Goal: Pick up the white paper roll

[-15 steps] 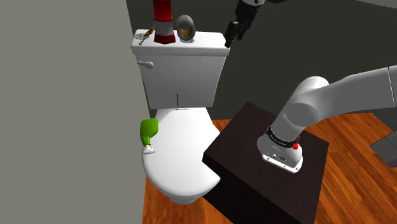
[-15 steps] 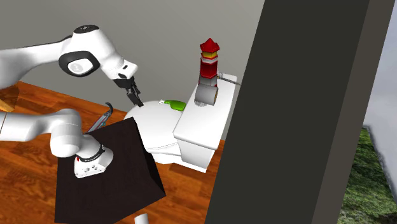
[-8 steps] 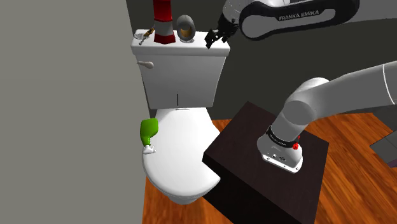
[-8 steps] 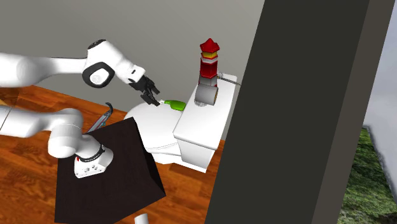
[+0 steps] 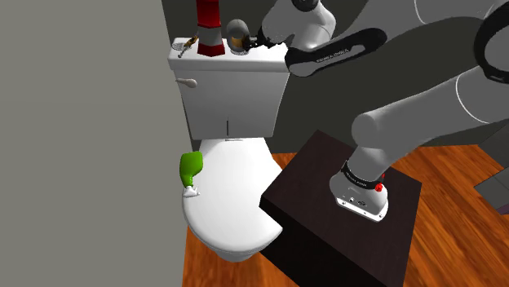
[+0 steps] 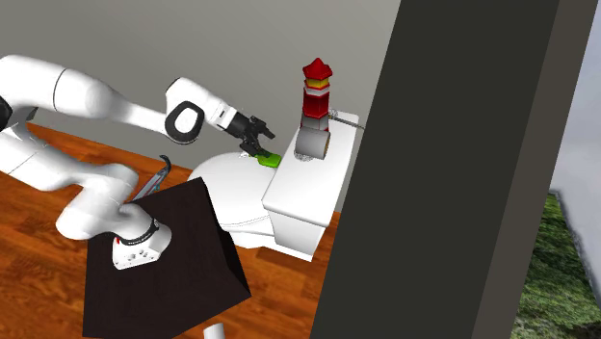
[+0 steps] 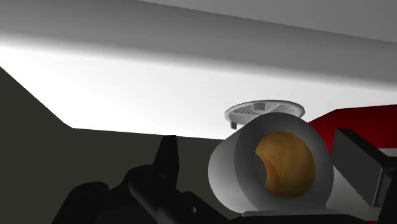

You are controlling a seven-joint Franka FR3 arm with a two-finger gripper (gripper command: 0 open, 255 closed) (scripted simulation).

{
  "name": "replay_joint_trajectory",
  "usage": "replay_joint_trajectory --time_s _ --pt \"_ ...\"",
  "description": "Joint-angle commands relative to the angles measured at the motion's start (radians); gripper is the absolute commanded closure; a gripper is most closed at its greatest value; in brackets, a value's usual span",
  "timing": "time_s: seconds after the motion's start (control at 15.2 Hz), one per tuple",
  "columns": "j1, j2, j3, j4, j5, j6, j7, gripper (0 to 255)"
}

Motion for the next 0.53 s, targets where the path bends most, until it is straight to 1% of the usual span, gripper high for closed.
replay_joint_trajectory --time_s 0.0,0.07,0.13,0.2,0.26,0.33,0.4,0.46 --pt "-0.246 -0.002 0.201 0.045 -0.117 0.095 0.213 0" --pt "-0.378 -0.024 0.308 0.073 -0.158 0.135 0.308 0" --pt "-0.502 -0.059 0.409 0.102 -0.182 0.174 0.392 0" --pt "-0.614 -0.105 0.496 0.129 -0.186 0.21 0.464 0" --pt "-0.711 -0.16 0.568 0.156 -0.171 0.242 0.521 0" --pt "-0.793 -0.217 0.626 0.184 -0.148 0.269 0.571 0" --pt "-0.858 -0.269 0.667 0.21 -0.125 0.288 0.617 0" --pt "-0.869 -0.282 0.68 0.204 -0.116 0.3 0.622 0"
